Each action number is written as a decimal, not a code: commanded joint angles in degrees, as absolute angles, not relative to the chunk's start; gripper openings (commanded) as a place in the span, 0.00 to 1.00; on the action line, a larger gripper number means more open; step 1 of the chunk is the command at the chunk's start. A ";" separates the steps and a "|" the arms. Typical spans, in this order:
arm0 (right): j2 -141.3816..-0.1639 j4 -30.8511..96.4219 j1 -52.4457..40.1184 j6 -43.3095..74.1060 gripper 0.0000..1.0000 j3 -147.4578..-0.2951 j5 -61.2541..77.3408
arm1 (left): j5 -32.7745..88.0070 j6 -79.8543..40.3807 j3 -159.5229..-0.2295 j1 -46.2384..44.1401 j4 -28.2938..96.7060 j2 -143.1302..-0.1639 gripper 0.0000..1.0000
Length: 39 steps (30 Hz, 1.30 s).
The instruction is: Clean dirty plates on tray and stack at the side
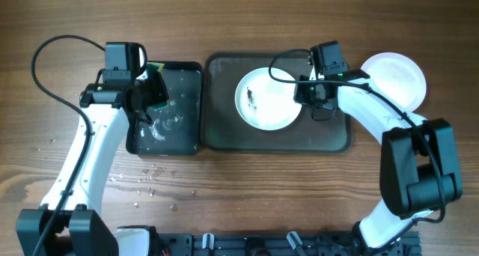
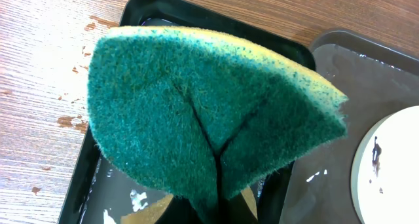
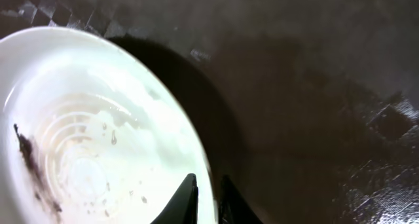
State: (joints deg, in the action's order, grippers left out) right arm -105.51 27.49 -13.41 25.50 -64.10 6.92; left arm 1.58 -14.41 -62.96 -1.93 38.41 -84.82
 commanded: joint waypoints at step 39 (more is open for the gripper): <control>-107.79 29.78 -11.27 31.48 0.24 -65.73 16.21 | 2.28 -13.65 -63.96 -2.13 31.48 -84.99 0.04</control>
